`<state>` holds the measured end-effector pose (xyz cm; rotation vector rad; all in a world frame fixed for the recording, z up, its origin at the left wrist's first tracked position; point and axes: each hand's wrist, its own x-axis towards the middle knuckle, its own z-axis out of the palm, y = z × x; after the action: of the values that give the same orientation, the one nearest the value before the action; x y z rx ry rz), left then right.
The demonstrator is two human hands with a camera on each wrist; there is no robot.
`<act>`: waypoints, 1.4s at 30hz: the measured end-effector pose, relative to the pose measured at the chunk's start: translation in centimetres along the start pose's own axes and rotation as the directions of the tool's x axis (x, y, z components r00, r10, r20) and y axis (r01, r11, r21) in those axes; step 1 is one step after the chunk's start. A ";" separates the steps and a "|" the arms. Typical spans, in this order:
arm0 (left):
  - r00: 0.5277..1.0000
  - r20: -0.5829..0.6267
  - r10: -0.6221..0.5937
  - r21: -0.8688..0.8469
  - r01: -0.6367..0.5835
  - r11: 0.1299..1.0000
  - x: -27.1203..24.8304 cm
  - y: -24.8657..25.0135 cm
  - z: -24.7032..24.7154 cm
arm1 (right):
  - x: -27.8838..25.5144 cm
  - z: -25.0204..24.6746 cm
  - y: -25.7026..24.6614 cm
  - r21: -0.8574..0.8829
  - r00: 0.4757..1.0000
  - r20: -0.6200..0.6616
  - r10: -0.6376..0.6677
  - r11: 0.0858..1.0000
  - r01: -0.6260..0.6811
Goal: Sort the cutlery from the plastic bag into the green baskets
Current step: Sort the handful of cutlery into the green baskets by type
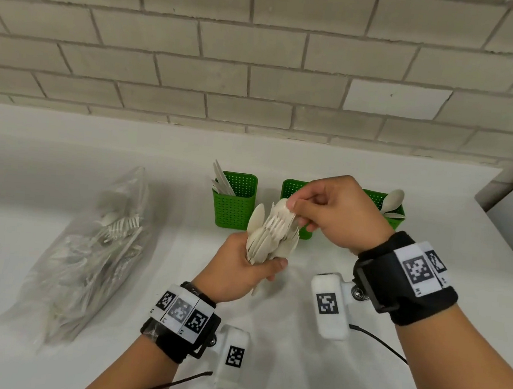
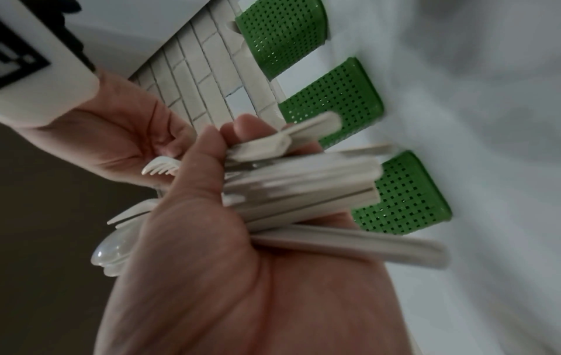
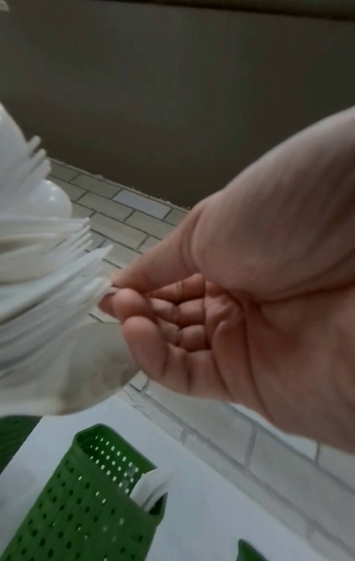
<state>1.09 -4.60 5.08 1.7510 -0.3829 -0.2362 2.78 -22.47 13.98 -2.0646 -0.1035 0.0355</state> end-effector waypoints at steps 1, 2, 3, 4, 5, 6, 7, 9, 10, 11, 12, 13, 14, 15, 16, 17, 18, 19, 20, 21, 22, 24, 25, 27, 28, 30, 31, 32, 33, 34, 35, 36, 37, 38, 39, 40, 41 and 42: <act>1.000 -0.004 0.002 -0.013 -0.002 1.000 0.0 0.0 -0.1 | 0.0 -0.2 0.0 0.077 0.999 -0.041 0.005 0.997 -0.002; 1.000 -0.004 0.002 -0.029 -0.002 1.000 0.0 0.1 -0.3 | 0.1 -0.4 0.1 0.146 0.996 -0.088 0.006 0.989 0.007; 1.000 -0.001 0.001 -0.045 -0.001 0.999 0.0 0.2 -0.4 | 0.1 -0.6 0.2 0.186 0.992 -0.126 0.003 0.982 0.021; 1.000 0.004 0.000 -0.055 0.001 0.999 0.0 0.2 -0.5 | 0.2 -0.7 0.3 0.182 0.990 -0.141 -0.004 0.983 0.030; 1.000 0.008 -0.003 -0.055 0.004 0.999 0.0 0.2 -0.6 | 0.2 -0.7 0.3 0.146 0.992 -0.122 -0.016 0.989 0.034; 1.000 0.010 -0.007 -0.050 0.008 0.999 0.0 0.3 -0.6 | 0.2 -0.6 0.2 0.099 0.997 -0.076 -0.026 0.995 0.034; 1.000 0.011 -0.010 -0.048 0.011 0.999 0.1 0.2 -0.5 | 0.1 -0.4 0.2 0.063 0.999 -0.020 -0.028 0.998 0.029; 1.000 0.015 -0.014 -0.055 0.015 0.998 0.1 0.0 -0.4 | 0.1 -0.2 0.1 0.057 0.999 0.030 -0.025 0.998 0.023; 1.000 0.023 -0.014 -0.070 0.016 0.997 0.1 -0.1 -0.3 | 0.1 -0.4 0.0 0.071 0.999 0.020 -0.027 0.997 0.026; 0.999 0.034 -0.012 -0.089 0.015 0.996 0.1 -0.2 -0.3 | 0.2 -0.5 0.1 0.091 1.000 -0.003 -0.024 0.996 0.025; 0.999 0.044 -0.006 -0.102 0.011 0.995 0.2 -0.3 -0.3 | 0.3 -0.7 0.2 0.111 1.000 -0.027 -0.015 0.994 0.018; 0.999 0.048 -0.003 -0.101 0.008 0.995 0.2 -0.4 -0.4 | 0.4 -0.9 0.2 0.120 0.999 -0.044 -0.006 0.993 0.011; 0.999 0.051 -0.001 -0.093 0.006 0.996 0.3 -0.4 -0.4 | 0.5 -0.8 0.3 0.113 0.999 -0.051 -0.001 0.994 0.007; 0.999 0.054 -0.002 -0.089 0.007 0.996 0.3 -0.4 -0.4 | 0.6 -0.7 0.3 0.091 0.998 -0.058 -0.003 0.996 0.008; 0.998 0.056 -0.003 -0.096 0.009 0.995 0.4 -0.4 -0.4 | 0.6 -0.5 0.4 0.065 0.997 -0.072 -0.015 0.998 0.020; 0.998 0.057 -0.005 -0.112 0.011 0.994 0.4 -0.4 -0.3 | 0.7 -0.4 0.4 0.054 0.994 -0.105 -0.030 0.998 0.036; 0.998 0.057 -0.009 -0.133 0.016 0.991 0.5 -0.5 -0.2 | 0.9 -0.4 0.5 0.069 0.986 -0.161 -0.039 0.996 0.051; 0.998 0.057 -0.011 -0.152 0.020 0.988 0.5 -0.7 -0.2 | 1.1 -0.5 0.5 0.107 0.972 -0.233 -0.037 0.992 0.064; 0.998 0.059 -0.015 -0.159 0.024 0.987 0.5 -0.9 -0.1 | 1.3 -0.7 0.6 0.154 0.951 -0.308 -0.029 0.985 0.080; 0.998 0.064 -0.021 -0.159 0.031 0.987 0.4 -1.1 -0.1 | 1.5 -0.9 0.6 0.198 0.926 -0.376 -0.016 0.975 0.098; 0.997 0.069 -0.028 -0.161 0.039 0.986 0.4 -1.3 -0.1 | 1.6 -1.0 0.5 0.233 0.901 -0.434 -0.005 0.965 0.118; 0.997 0.062 -0.051 -0.192 0.062 0.979 0.3 -1.6 -0.2 | 1.8 -1.5 0.6 0.290 0.846 -0.534 0.008 0.941 0.174; 0.997 0.043 -0.067 -0.209 0.074 0.975 0.3 -1.7 -0.3 | 1.9 -1.9 0.7 0.320 0.813 -0.582 0.022 0.926 0.203; 0.994 -0.026 -0.102 -0.242 0.093 0.966 0.4 -2.0 -0.6 | 2.0 -2.8 0.6 0.400 0.756 -0.650 0.072 0.879 0.260; 0.991 -0.061 -0.118 -0.258 0.098 0.961 0.4 -2.0 -0.7 | 1.9 -3.2 0.5 0.457 0.747 -0.658 0.097 0.840 0.294; 0.984 -0.121 -0.128 -0.263 0.093 0.960 0.8 -2.0 -0.9 | 1.7 -3.2 0.0 0.558 0.775 -0.619 0.125 0.765 0.322; 0.980 -0.151 -0.128 -0.252 0.087 0.964 1.0 -1.9 -0.9 | 1.4 -2.8 -0.1 0.573 0.798 -0.587 0.131 0.765 0.296; 0.976 -0.180 -0.125 -0.235 0.080 0.969 1.2 -1.9 -0.9 | 1.2 -2.1 -0.2 0.558 0.814 -0.564 0.138 0.791 0.253; 0.972 -0.206 -0.117 -0.216 0.072 0.974 1.4 -1.9 -0.9 | 1.0 -1.2 0.1 0.520 0.821 -0.553 0.139 0.827 0.211; 0.969 -0.224 -0.106 -0.197 0.062 0.979 1.5 -1.8 -0.9 | 0.9 -0.3 0.5 0.479 0.831 -0.542 0.127 0.859 0.181; 0.967 -0.236 -0.094 -0.180 0.051 0.982 1.7 -1.6 -0.8 | 0.8 0.7 1.0 0.438 0.848 -0.520 0.104 0.884 0.160; 0.966 -0.244 -0.083 -0.170 0.041 0.985 1.8 -1.5 -0.7 | 0.7 1.7 1.5 0.402 0.873 -0.481 0.078 0.905 0.141; 0.965 -0.251 -0.074 -0.164 0.033 0.986 1.8 -1.4 -0.6 | 0.6 2.7 1.9 0.364 0.901 -0.432 0.047 0.923 0.127; 0.964 -0.257 -0.066 -0.160 0.025 0.987 1.9 -1.2 -0.5 | 0.5 3.6 2.2 0.328 0.923 -0.385 0.014 0.937 0.122; 0.962 -0.265 -0.058 -0.157 0.017 0.987 1.9 -1.1 -0.4 | 0.3 4.4 2.4 0.289 0.937 -0.350 -0.012 0.950 0.120; 0.961 -0.273 -0.048 -0.159 0.004 0.987 1.9 -1.0 -0.4 | 0.2 5.0 2.6 0.241 0.943 -0.331 -0.031 0.964 0.116; 0.960 -0.279 -0.032 -0.158 -0.013 0.987 1.9 -0.9 -0.4 | 0.1 5.4 2.8 0.182 0.947 -0.319 -0.042 0.978 0.105; 0.960 -0.279 -0.015 -0.156 -0.030 0.987 1.9 -0.9 -0.4 | 0.2 5.7 2.9 0.134 0.949 -0.310 -0.046 0.987 0.092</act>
<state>3.10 -4.79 4.39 1.5976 -0.1603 -0.0106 2.71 -18.88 8.71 -1.8934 0.0188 -0.3122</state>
